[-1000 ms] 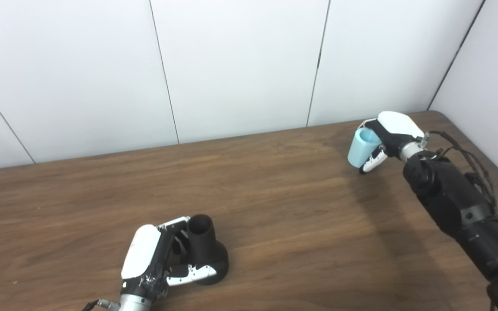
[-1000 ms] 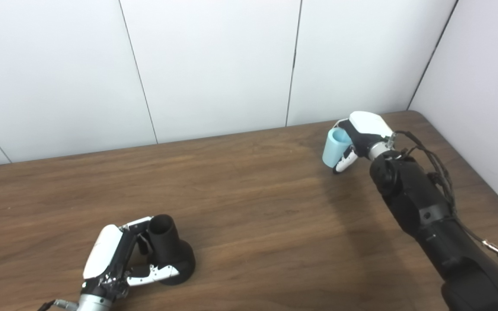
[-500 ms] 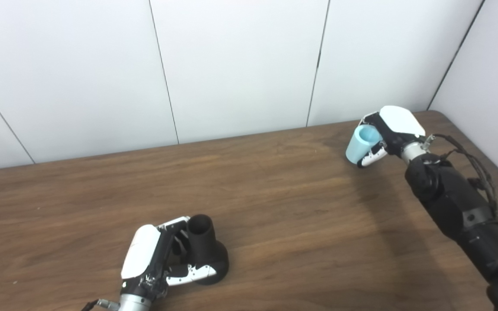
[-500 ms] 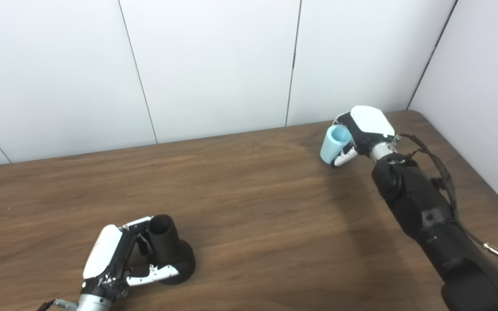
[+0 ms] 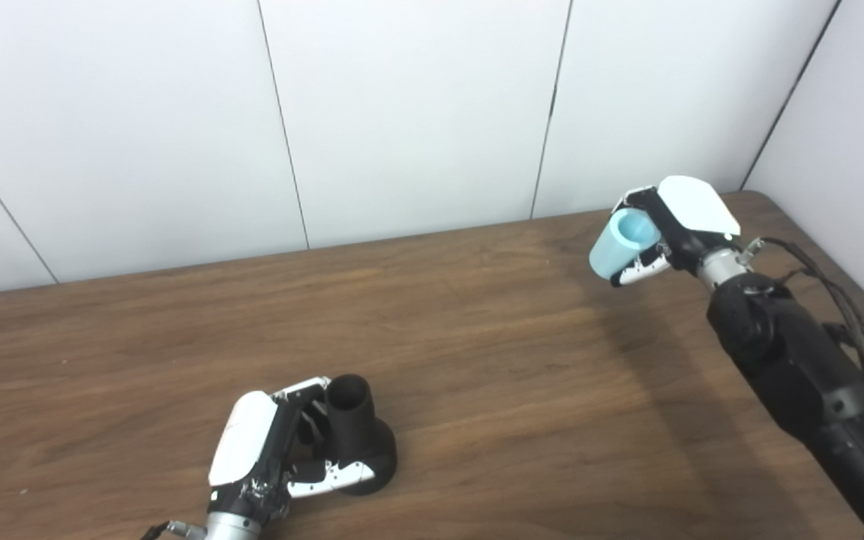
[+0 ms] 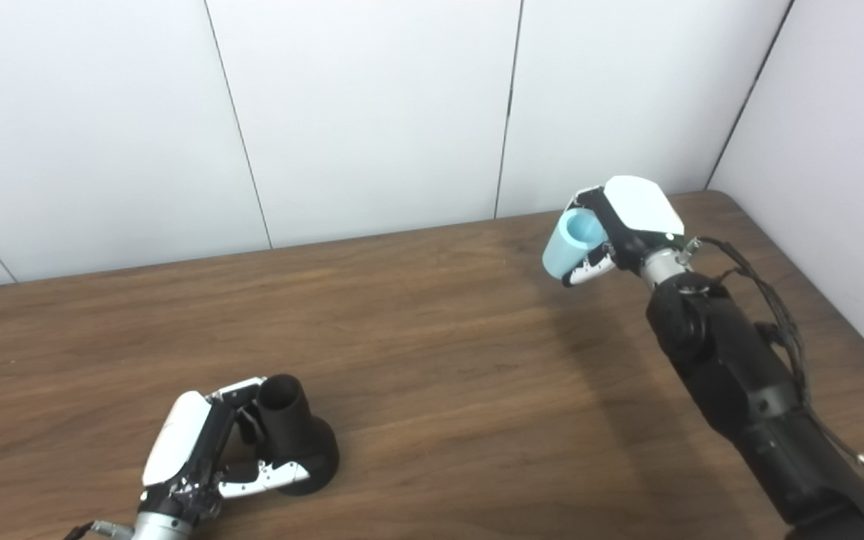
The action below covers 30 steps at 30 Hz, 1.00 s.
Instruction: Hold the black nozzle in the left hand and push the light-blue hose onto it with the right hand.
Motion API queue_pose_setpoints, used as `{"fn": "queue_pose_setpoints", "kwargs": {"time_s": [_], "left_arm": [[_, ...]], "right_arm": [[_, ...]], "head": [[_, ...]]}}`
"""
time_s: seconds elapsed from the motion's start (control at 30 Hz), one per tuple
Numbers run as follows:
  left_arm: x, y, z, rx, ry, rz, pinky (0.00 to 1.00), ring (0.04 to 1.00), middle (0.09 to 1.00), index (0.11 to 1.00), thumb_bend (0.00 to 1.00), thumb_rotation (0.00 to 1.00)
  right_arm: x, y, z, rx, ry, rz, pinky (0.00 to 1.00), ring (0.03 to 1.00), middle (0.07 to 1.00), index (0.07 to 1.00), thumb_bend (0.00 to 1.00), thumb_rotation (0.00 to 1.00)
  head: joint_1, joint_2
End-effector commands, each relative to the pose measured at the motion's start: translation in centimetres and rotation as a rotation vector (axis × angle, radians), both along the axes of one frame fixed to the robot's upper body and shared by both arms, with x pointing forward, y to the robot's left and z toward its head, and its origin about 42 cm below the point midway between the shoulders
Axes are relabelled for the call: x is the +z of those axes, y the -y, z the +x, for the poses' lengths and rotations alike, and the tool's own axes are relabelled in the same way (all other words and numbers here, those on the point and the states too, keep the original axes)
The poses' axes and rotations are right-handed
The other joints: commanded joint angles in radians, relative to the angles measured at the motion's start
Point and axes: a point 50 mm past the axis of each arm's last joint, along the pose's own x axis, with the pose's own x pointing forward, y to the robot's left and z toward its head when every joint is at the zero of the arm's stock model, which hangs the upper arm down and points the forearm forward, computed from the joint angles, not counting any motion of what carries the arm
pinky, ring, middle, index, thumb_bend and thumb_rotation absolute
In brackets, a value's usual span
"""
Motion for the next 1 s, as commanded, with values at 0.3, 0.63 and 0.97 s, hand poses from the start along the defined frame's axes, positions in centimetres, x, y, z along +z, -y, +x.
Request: {"fn": "queue_pose_setpoints", "kwargs": {"time_s": [0.3,0.63,0.97], "left_arm": [[-4.8,1.8,-2.9,-0.001,-0.145,0.052,0.33,0.420,0.505,0.501,0.47,0.00],[-5.0,3.1,-2.9,0.006,-0.139,0.055,0.33,0.426,0.488,0.498,0.47,0.00],[-4.7,4.2,-3.2,0.001,-0.144,0.068,0.33,0.424,0.478,0.506,0.47,0.00]], "right_arm": [[0.4,-6.2,-6.0,0.202,0.164,0.129,0.44,0.403,0.515,0.508,0.52,0.00],[1.2,-12.3,-10.3,0.369,0.180,0.356,0.33,0.407,0.501,0.500,0.50,0.00],[2.6,-14.7,-12.6,0.450,0.171,0.438,0.34,0.425,0.507,0.482,0.50,0.00]], "head": [[0.104,-0.007],[0.139,-0.003],[0.204,0.008]]}}
